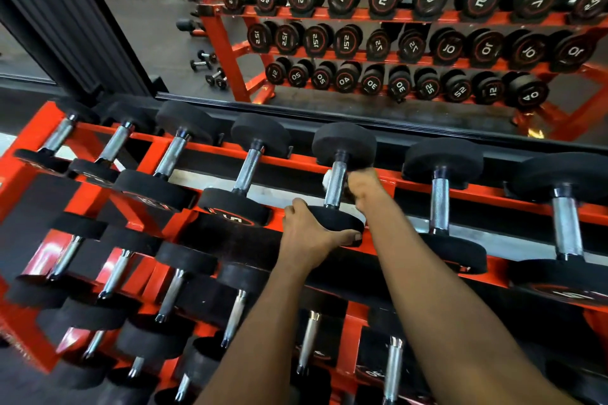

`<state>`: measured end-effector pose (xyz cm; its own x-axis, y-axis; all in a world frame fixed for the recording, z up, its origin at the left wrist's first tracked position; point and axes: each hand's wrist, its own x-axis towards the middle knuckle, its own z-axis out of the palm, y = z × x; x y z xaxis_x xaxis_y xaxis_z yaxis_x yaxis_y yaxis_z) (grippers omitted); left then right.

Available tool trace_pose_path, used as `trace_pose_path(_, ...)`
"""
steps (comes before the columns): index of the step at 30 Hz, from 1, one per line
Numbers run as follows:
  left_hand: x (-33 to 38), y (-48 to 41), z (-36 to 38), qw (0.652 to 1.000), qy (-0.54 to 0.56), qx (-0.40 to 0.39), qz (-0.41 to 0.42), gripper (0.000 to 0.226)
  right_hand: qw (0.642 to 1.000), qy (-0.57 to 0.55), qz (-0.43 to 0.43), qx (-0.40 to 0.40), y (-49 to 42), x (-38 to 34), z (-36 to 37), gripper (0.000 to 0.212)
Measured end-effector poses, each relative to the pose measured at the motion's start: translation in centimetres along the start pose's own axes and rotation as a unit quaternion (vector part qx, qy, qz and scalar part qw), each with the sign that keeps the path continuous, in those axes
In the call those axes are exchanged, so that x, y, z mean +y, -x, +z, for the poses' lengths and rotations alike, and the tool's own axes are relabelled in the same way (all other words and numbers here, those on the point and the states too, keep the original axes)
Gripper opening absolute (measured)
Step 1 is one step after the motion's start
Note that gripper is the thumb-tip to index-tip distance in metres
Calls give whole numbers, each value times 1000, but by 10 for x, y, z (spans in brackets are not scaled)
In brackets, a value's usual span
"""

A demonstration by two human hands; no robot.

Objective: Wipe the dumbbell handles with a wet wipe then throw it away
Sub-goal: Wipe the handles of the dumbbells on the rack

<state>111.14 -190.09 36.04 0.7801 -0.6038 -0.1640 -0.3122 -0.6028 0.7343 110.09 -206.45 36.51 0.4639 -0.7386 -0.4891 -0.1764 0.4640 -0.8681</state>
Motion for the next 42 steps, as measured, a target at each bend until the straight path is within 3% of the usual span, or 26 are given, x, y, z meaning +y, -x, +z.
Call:
trace_pose_path(2, 0, 1, -1, 1000, 4, 1, 0, 96, 999, -19, -28, 40, -25, 5, 6, 20)
trace_pose_path(4, 0, 1, -1, 1000, 6, -1, 4, 97, 997, 20, -45, 63, -2, 1, 5, 13)
trace_pose_path(7, 0, 2, -1, 1000, 13, -4, 3, 99, 986, 130, -97, 47, 14, 16, -7, 23)
trace_pose_path(12, -1, 2, -1, 1000, 19, -4, -4, 102, 917, 348, -177, 80, 22, 16, -16, 12)
trace_pose_path(13, 0, 2, 0, 1000, 20, -4, -6, 103, 888, 404, -201, 88, 28, 10, -16, 9)
trace_pose_path(16, -1, 3, 3, 999, 36, -3, -13, 117, 774, 551, -300, 92, 50, -15, -6, 28)
trace_pose_path(19, 0, 2, 3, 999, 47, 6, -11, 134, 653, 634, -415, -2, 46, -38, 16, 36)
trace_pose_path(21, 0, 2, 2, 998, 53, 3, -16, 139, 577, 695, -424, -64, 37, -47, 24, 34)
trace_pose_path(25, -1, 4, 0, 998, 59, -14, -21, 139, 362, 824, -424, -100, 19, -47, 22, 21)
trace_pose_path(27, -2, 3, 0, 998, 62, -13, -21, 140, 314, 842, -425, -109, 17, -48, 23, 23)
trace_pose_path(31, -3, 0, 0, 998, 65, -8, -20, 143, 307, 850, -401, -145, 17, -50, 30, 26)
trace_pose_path(38, -1, 3, 1, 998, 60, -7, -37, 145, 375, 816, -313, -308, 20, -40, 33, 27)
trace_pose_path(42, -2, 4, 1, 998, 63, -8, -30, 145, 410, 784, -330, -329, 23, -37, 20, 29)
